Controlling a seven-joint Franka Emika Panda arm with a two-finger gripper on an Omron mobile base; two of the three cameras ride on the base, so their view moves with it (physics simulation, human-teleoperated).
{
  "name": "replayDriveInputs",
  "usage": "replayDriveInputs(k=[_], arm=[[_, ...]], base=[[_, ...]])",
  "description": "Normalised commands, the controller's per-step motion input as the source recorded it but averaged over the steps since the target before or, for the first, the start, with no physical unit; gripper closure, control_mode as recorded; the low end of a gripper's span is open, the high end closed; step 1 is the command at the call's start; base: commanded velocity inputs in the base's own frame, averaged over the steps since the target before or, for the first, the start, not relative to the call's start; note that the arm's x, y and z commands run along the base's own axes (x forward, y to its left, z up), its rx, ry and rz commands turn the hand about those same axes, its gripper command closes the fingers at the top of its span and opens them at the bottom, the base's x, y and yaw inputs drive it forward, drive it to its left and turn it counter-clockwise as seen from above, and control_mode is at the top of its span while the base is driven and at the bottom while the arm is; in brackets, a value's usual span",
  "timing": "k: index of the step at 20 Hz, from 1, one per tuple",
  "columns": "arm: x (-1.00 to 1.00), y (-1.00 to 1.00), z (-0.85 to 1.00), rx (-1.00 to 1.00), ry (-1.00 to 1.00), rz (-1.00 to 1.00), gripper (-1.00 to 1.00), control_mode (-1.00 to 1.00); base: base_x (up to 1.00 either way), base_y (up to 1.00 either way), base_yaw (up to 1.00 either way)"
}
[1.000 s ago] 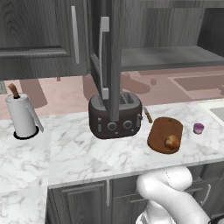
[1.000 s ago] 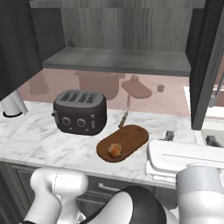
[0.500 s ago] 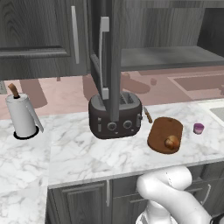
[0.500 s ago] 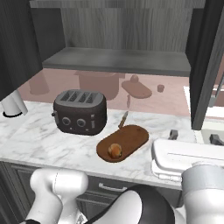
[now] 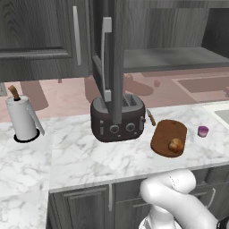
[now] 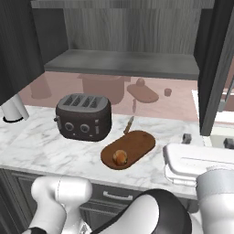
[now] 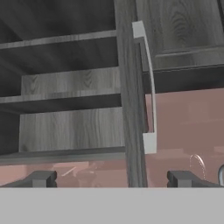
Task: Pick the bread, place it on the cutting board, pick the jam, place it on the counter, and close the cabinet.
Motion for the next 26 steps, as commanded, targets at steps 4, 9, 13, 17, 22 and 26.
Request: replayDriveInputs(k=[4, 9, 13, 17, 22, 26], arm=[[0.08, -0.09, 0.00, 0.00, 0.00, 0.00, -1.00, -1.00], [0.08, -0.11, 0.00, 0.00, 0.00, 0.00, -1.00, -1.00], [0.10, -0.07, 0.00, 0.00, 0.00, 0.01, -1.00, -1.00], [0.13, -0.04, 0.00, 0.00, 0.00, 0.01, -1.00, -1.00], [0.18, -0.04, 0.00, 0.00, 0.00, 0.01, -1.00, -1.00], [0.24, -0.06, 0.00, 0.00, 0.00, 0.02, -1.00, -1.00]], base=[[0.00, 0.00, 0.00], [0.00, 0.00, 0.00], [0.00, 0.00, 0.00], [0.00, 0.00, 0.00], [0.00, 0.00, 0.00], [0.00, 0.00, 0.00]])
